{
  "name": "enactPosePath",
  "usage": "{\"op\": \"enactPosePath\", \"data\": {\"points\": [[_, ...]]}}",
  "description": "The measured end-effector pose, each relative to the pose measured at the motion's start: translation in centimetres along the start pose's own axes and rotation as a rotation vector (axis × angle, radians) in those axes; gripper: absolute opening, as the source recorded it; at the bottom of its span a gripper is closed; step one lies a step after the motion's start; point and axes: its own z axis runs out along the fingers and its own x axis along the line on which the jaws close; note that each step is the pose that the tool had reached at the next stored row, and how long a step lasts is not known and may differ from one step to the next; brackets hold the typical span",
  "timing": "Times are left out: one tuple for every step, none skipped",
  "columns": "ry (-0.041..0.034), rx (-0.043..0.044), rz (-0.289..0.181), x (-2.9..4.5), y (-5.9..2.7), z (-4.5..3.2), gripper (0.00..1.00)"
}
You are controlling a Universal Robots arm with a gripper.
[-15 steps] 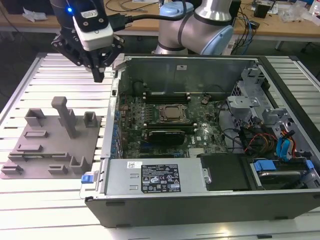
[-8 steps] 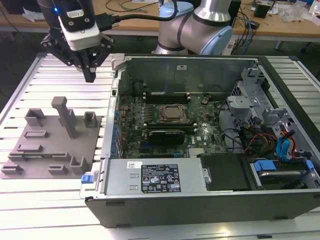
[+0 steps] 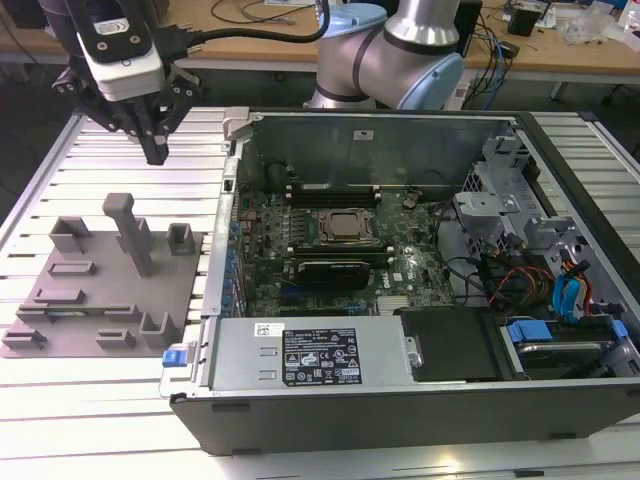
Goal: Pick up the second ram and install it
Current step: 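Reach for the second ram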
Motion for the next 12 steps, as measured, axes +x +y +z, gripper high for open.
{"op": "enactPosePath", "data": {"points": [[0.0000,0.0000,0.000,0.29,-0.02,0.00,0.08],[0.0000,0.0000,0.000,0.61,-0.04,-0.01,0.08],[0.0000,0.0000,0.000,1.15,-0.09,-0.02,0.08],[-0.0001,0.0000,0.000,1.39,-0.10,-0.03,0.08],[0.0000,0.0000,0.000,1.62,-0.12,-0.04,0.08],[0.0001,0.0001,0.000,1.91,-0.14,-0.04,0.08],[0.0000,0.0000,0.000,2.17,-0.16,-0.05,0.08],[0.0000,0.0000,0.000,2.52,-0.19,-0.05,0.08],[0.0000,0.0000,0.000,2.98,-0.22,-0.06,0.08],[0.0000,0.0000,0.000,3.52,-0.27,-0.07,0.08],[0.0000,0.0000,0.000,3.80,-0.28,-0.08,0.08],[0.0000,0.0000,0.000,4.28,-0.32,-0.09,0.08]]}}
